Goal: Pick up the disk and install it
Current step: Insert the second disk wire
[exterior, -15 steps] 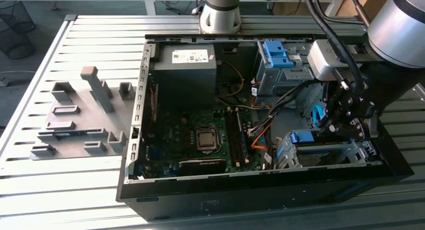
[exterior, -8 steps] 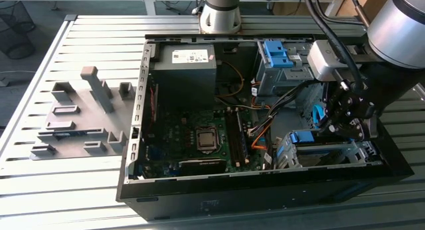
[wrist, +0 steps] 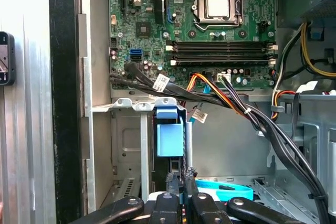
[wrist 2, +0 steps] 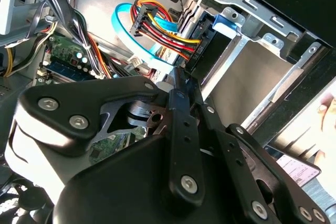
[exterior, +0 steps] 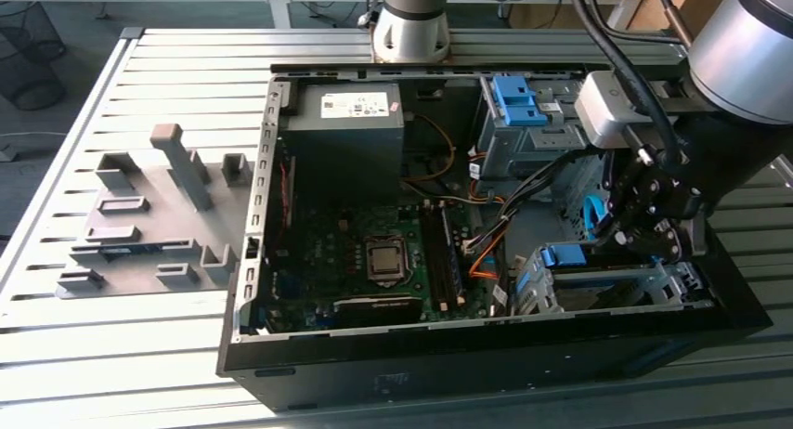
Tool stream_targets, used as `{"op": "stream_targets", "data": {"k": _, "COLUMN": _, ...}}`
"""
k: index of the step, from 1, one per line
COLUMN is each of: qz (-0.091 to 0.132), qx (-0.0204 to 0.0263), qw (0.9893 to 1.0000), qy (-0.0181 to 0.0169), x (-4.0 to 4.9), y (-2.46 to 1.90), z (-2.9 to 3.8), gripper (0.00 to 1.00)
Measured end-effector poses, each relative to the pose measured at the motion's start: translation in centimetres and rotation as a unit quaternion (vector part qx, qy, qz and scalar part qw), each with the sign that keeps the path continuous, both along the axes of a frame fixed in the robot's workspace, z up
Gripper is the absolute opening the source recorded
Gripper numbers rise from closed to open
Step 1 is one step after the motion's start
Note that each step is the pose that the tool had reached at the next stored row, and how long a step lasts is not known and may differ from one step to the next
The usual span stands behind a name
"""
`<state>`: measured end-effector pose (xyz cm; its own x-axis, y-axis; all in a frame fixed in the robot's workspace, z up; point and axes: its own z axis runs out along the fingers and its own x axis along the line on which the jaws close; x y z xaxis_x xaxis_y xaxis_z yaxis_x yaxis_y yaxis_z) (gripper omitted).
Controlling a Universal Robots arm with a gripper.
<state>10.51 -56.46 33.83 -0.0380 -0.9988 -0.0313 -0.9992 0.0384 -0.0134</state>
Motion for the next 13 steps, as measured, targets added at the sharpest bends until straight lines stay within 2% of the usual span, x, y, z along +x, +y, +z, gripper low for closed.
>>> {"op": "stream_targets", "data": {"k": 3, "qz": 0.0, "qx": 0.0004, "qw": 1.0, "qy": 0.0, "x": 0.0, "y": 0.0, "z": -0.01, "gripper": 0.16}}
{"op": "stream_targets", "data": {"k": 5, "qz": 0.0, "qx": 0.0041, "qw": 1.0, "qy": 0.0, "x": 0.0, "y": 0.0, "z": -0.06, "gripper": 0.16}}
{"op": "stream_targets", "data": {"k": 7, "qz": 0.0, "qx": 0.0057, "qw": 1.0, "qy": 0.0, "x": 0.0, "y": -0.01, "z": -0.14, "gripper": 0.16}}
{"op": "stream_targets", "data": {"k": 13, "qz": 0.0, "qx": 0.0056, "qw": 1.0, "qy": 0.0, "x": 0.0, "y": -0.05, "z": -0.33, "gripper": 0.16}}
